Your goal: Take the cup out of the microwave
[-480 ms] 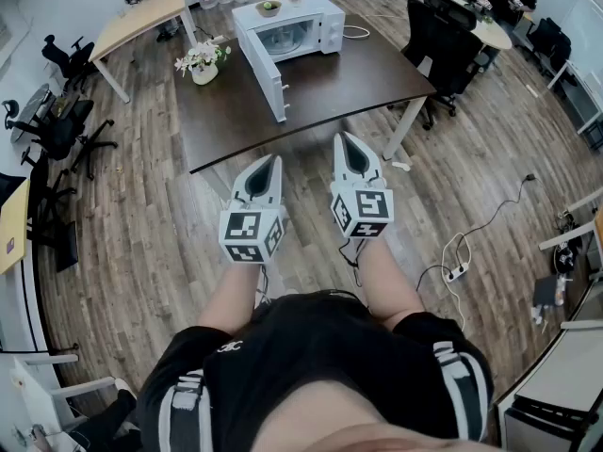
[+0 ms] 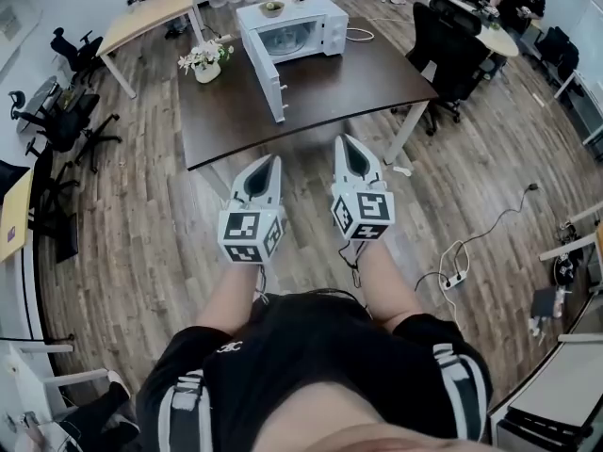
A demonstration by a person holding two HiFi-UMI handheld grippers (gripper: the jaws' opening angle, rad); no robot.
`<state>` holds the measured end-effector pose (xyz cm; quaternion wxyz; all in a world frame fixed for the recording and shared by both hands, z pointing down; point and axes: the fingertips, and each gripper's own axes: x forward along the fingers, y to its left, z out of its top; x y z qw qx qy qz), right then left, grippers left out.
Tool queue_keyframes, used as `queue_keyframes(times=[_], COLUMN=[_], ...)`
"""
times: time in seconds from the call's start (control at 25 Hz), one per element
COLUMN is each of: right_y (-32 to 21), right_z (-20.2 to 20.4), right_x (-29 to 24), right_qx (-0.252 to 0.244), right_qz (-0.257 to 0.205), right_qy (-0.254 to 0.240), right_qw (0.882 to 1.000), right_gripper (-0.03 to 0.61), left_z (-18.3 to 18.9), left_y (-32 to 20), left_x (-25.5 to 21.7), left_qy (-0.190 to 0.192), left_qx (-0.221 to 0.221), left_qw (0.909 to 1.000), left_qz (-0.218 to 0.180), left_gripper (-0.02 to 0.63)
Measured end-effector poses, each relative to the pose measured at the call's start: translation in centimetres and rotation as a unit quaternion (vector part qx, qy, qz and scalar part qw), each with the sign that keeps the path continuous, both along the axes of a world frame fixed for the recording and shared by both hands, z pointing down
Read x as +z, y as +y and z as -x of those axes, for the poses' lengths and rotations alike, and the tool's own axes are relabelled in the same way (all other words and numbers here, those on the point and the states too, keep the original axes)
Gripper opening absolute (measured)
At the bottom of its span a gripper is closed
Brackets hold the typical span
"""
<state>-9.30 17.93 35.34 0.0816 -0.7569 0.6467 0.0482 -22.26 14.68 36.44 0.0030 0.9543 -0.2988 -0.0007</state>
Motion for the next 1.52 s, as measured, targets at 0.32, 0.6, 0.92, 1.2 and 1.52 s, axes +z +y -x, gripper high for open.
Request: queue_keyframes(times=[0.32, 0.6, 0.92, 1.2, 1.52], right_y=[1.0, -0.3, -5.0, -12.7, -24.7], right_z=[-2.1, -5.2, -8.4, -14.6, -21.4], right_x=[1.0, 1.7, 2.6, 1.7, 0.3], right_qx=[-0.012, -0.003, -0.008, 0.0, -0.002], right_qz=[0.009, 0.008, -0.004, -0.012, -0.011], right_qy=[0.001, -0.003, -0.002, 0.008, 0.007], right_qw=[1.0, 1.0, 1.0, 1.0, 1.0], right_gripper=[0.0, 0.0, 0.0, 0.0, 0.0], left_z=[-2.5, -5.3, -9.7, -16.3, -22.9], left_y=[1.2, -0.4, -5.3, -13.5, -25.1], left_x=[1.1, 1.1, 2.5, 2.1, 0.5], left_qy=[0.0, 0.002, 0.001, 0.01, 0.011], left_qx=[-0.006, -0.004, 0.009, 0.019, 0.02], left_qw=[0.9999, 1.0, 1.0, 0.9998, 0.9997], left_qz=[0.013, 0.004, -0.002, -0.004, -0.006], left_gripper=[0.0, 0.0, 0.0, 0.0, 0.0])
